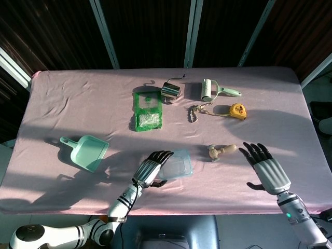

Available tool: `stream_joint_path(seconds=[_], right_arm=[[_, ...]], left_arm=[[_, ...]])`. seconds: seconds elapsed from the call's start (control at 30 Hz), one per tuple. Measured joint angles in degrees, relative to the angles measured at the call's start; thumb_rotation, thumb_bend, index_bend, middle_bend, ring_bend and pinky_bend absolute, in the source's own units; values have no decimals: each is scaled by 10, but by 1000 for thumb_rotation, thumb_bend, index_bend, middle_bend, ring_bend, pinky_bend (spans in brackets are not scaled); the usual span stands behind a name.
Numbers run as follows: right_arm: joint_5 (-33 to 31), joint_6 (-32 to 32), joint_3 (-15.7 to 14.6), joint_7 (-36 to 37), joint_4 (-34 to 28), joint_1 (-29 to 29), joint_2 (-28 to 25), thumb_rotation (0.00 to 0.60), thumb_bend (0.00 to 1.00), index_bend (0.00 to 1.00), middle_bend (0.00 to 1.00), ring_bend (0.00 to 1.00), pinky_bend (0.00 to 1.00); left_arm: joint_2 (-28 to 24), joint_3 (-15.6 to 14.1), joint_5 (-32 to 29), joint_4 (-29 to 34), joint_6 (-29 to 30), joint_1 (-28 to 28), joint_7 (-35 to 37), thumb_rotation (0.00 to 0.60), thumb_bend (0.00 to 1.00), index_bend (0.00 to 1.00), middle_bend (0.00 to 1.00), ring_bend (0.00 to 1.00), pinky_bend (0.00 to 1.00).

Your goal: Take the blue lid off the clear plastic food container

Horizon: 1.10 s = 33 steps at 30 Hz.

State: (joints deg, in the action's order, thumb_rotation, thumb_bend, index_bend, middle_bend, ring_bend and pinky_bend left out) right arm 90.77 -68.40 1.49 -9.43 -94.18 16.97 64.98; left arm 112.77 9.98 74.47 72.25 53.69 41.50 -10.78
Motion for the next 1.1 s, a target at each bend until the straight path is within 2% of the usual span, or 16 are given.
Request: stream_joint_path(seconds=[0.07,0.23,0.4,0.53,0.8,1.1], right_arm=[[8,18,0,-5,7,17,15,600,131,37,0,0,0],[32,54,3,-3,43,63,62,600,205,247,0,0,0],[64,65,4,23,92,99,108,600,268,430,0,0,0],[94,61,0,58,137,119,147,600,309,527,0,0,0],[139,29,-17,114,222,151,227,600,355,596,8,0,0],[141,17,-29,119,242,166,255,600,355,616,13,0,0]], left_arm=[[0,-4,6,-2,3,0,7,600,289,0,389,350,259],[4,-15,25,-16,12,0,24,600,289,0,399,356,267],[9,-25,46,-28,22,0,34,600,288,0,403,356,268],[12,-32,59,-34,29,1,43,600,288,0,405,356,271],[14,-34,62,-36,32,1,40,600,288,0,406,356,272],[9,-35,63,-27,35,-2,35,600,285,0,406,356,272]])
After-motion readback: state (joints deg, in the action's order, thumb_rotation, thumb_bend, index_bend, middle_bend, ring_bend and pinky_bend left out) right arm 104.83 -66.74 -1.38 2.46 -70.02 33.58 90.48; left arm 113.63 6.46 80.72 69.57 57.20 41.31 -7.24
